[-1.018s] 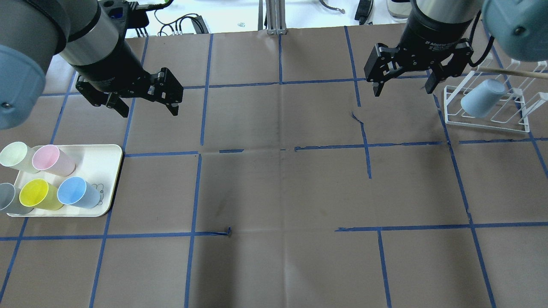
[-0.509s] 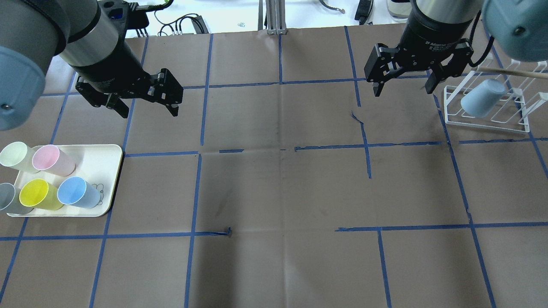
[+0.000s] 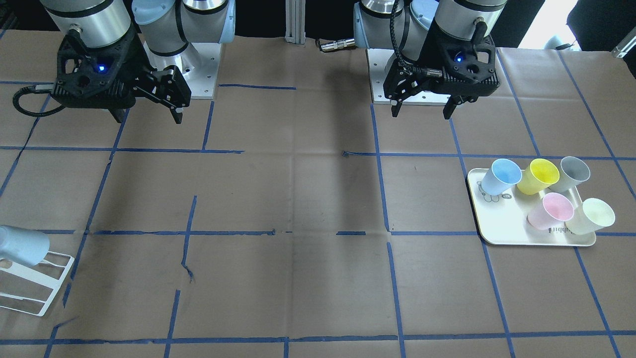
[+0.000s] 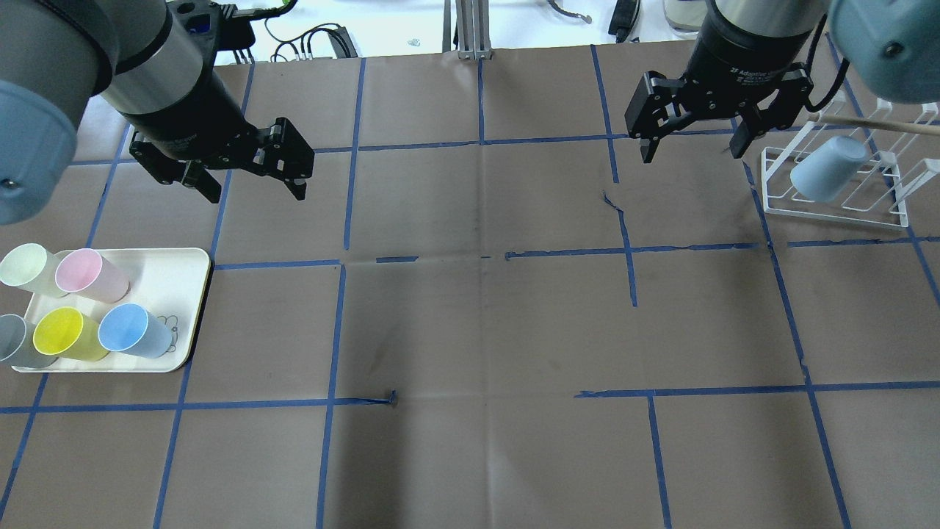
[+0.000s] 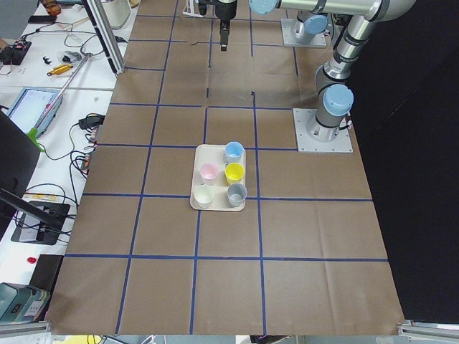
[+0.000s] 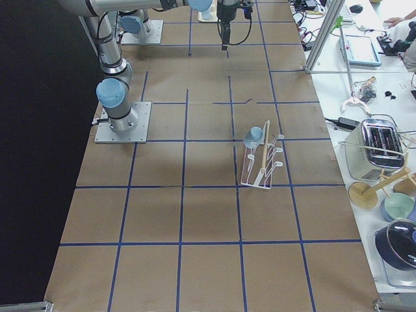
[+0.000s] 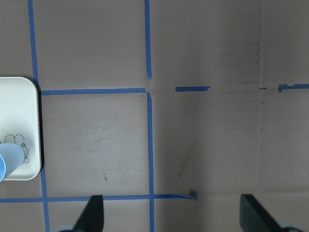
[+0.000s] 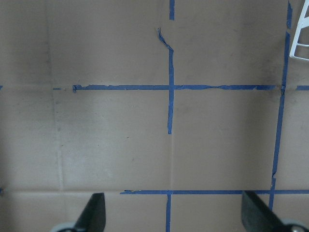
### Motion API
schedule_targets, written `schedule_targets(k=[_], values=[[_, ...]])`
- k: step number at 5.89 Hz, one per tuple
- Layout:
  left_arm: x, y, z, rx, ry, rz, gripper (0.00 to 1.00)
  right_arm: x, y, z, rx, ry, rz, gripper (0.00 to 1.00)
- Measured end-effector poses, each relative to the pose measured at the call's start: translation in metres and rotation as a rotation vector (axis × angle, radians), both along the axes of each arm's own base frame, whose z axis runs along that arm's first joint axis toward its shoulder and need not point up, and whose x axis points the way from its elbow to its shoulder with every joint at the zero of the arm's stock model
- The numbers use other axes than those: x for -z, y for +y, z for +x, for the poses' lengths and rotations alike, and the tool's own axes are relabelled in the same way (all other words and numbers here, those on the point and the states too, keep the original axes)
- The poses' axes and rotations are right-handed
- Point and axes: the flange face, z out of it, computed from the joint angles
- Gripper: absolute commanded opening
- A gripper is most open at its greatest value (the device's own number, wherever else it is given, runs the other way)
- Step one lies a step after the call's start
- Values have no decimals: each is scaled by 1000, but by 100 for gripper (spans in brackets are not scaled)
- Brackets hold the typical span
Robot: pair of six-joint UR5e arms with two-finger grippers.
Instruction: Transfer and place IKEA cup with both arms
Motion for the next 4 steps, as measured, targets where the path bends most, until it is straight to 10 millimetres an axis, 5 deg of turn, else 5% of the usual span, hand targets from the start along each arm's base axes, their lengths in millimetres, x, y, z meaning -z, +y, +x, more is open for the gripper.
schedule_targets(k=[2,4], values=[[-2,1,0,1,-4,1,99,-2,-4,-5,7,1,-10,100],[-3,0,1,2,-3,-2,99,-5,-22,-34,44,6,-26,100]])
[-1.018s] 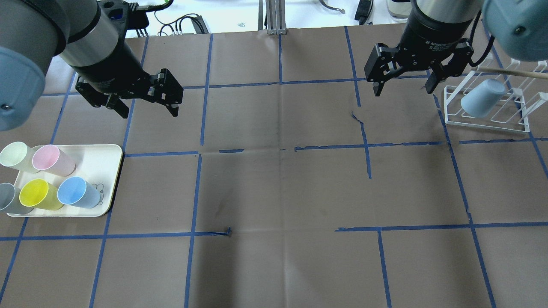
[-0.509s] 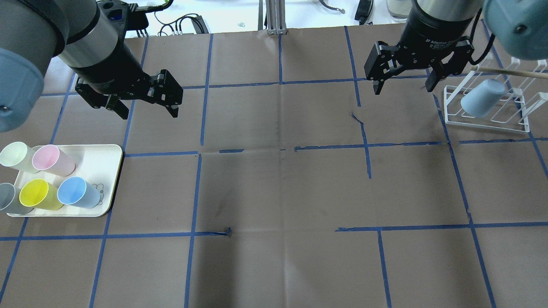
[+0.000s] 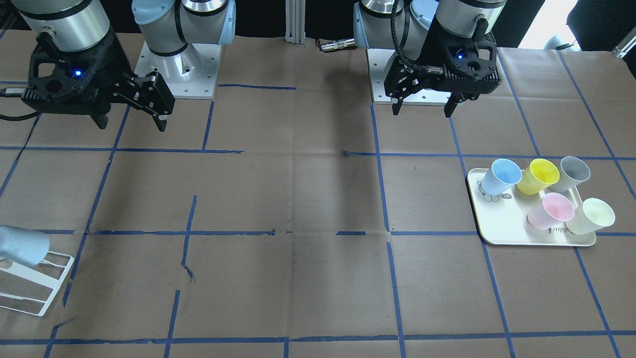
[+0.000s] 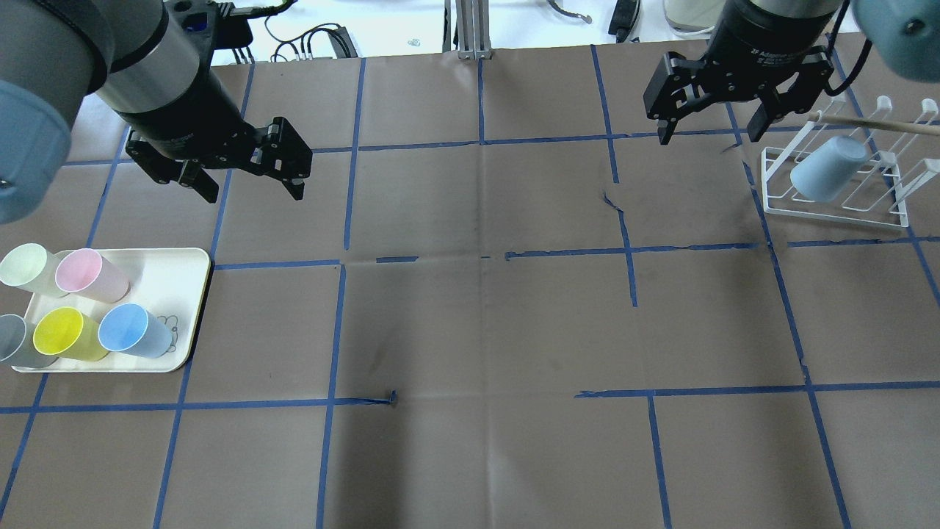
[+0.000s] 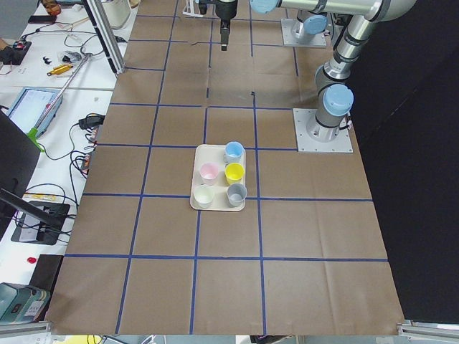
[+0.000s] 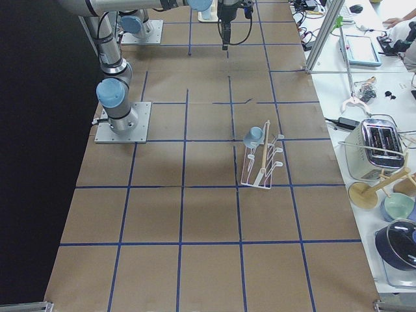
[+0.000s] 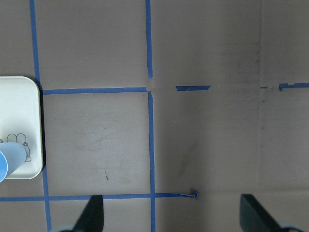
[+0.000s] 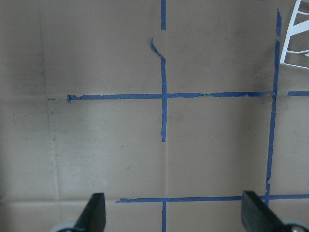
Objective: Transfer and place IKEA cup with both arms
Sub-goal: 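Move the right gripper over the light blue cup on the wire rack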
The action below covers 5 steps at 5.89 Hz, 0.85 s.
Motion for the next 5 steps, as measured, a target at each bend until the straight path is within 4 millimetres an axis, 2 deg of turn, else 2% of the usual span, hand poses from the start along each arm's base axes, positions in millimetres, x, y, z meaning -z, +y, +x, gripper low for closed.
schedule_targets(k=[1,2,5], values=[[-1,0,0,0,0,-2,99,1,-13,-31,7,2,0,100],[-1,0,0,0,-1,-2,99,6,-27,-70,-9,2,8,100],[-1,1,-1,2,0,-1,99,32,-83,-202,-106,11,25,100]])
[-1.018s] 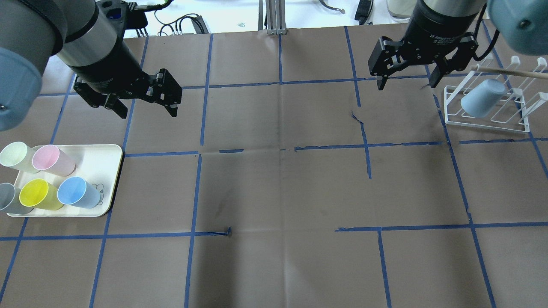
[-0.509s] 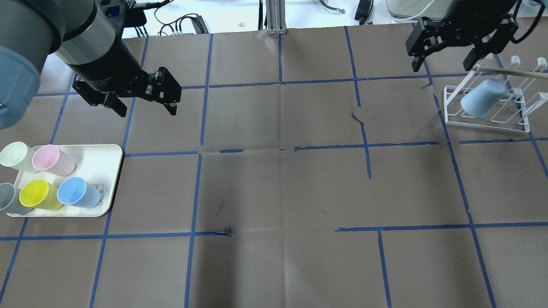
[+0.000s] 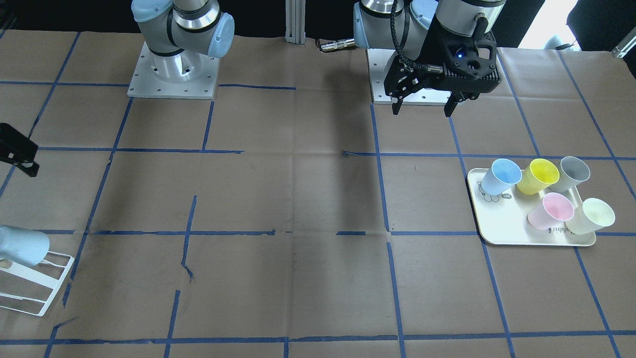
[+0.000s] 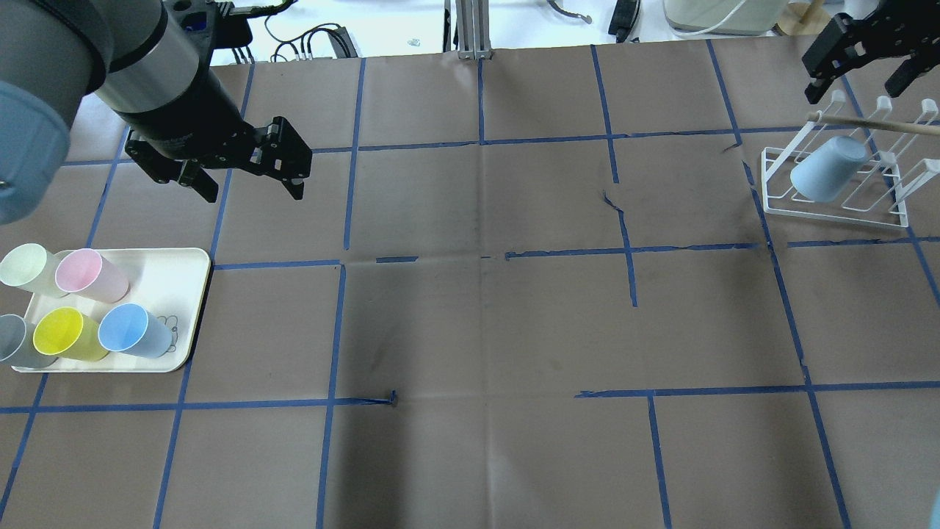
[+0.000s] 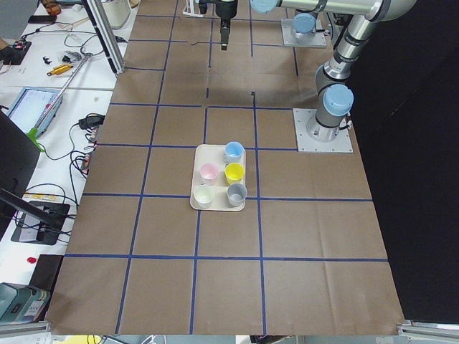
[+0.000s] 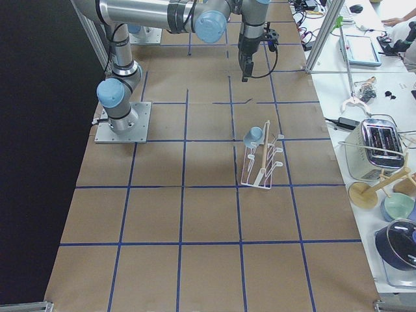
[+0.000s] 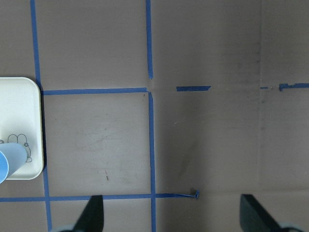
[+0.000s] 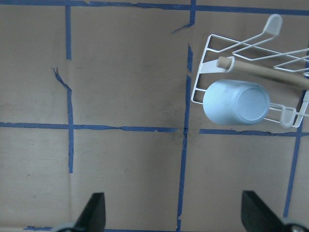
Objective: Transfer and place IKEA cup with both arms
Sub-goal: 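Move the right gripper over the light blue cup on the wire rack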
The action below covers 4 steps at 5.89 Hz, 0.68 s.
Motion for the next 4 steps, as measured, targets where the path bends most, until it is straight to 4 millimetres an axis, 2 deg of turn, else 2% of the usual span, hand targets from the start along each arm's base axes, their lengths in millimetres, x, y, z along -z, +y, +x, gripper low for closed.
schedule_targets(k=[1,2,4], values=[[0,0,0,0,1,-1,99,16,-18,-36,-25,13,4,100],[0,0,0,0,4,-1,99,35,-29,-57,-35,13,18,100],[-1,0,-1,1,7,-3,99,70,-42,-70,-45,-4,63,100]])
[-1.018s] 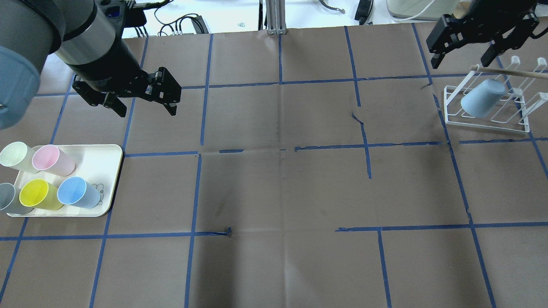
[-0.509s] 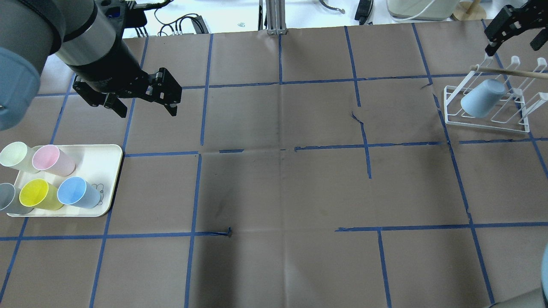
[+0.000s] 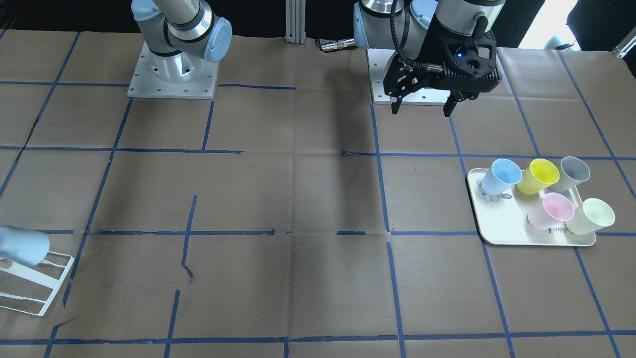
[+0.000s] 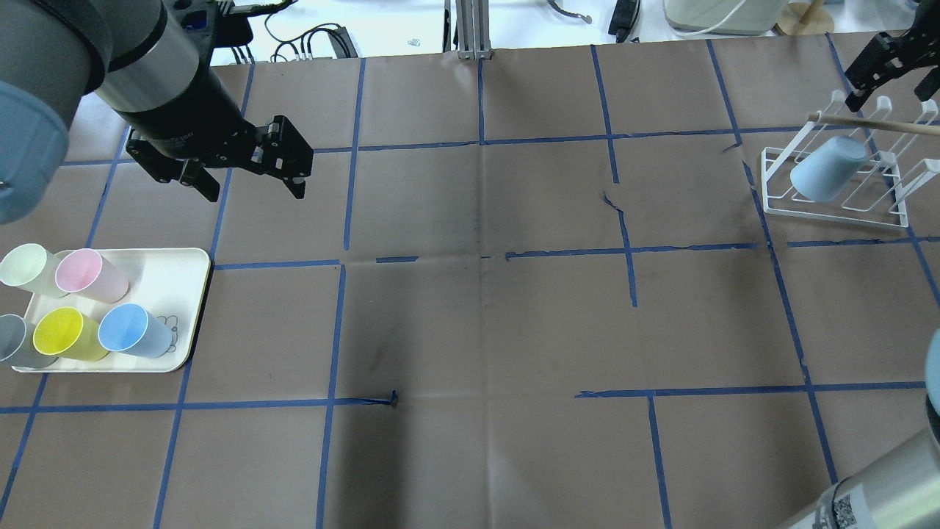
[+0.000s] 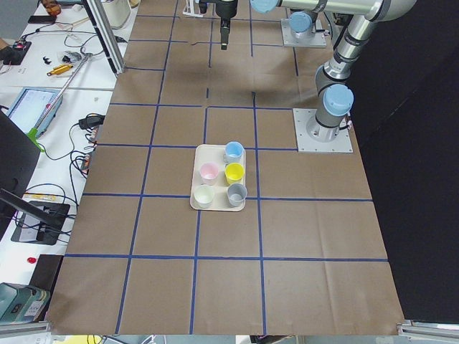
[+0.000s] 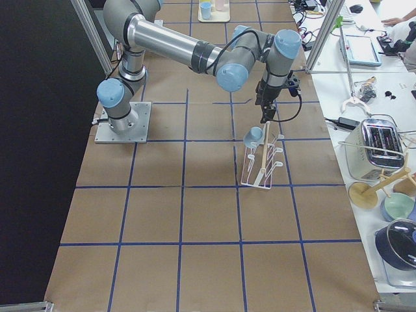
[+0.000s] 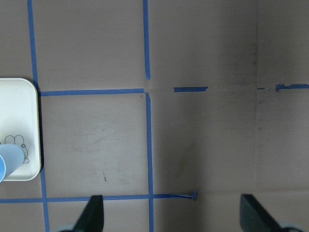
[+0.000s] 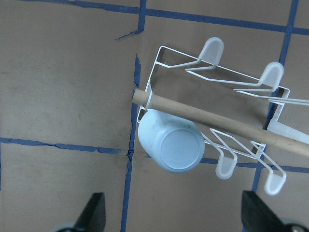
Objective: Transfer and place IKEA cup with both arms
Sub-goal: 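Move the right gripper over the light blue cup on the wire rack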
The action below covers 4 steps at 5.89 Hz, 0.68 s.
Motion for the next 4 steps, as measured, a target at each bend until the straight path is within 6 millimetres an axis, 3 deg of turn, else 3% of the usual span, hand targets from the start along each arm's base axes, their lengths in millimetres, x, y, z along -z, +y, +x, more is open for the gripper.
schedule_targets(k=[4], values=[[0,0,0,0,0,-1,99,61,5,1,4,-24,65,100]])
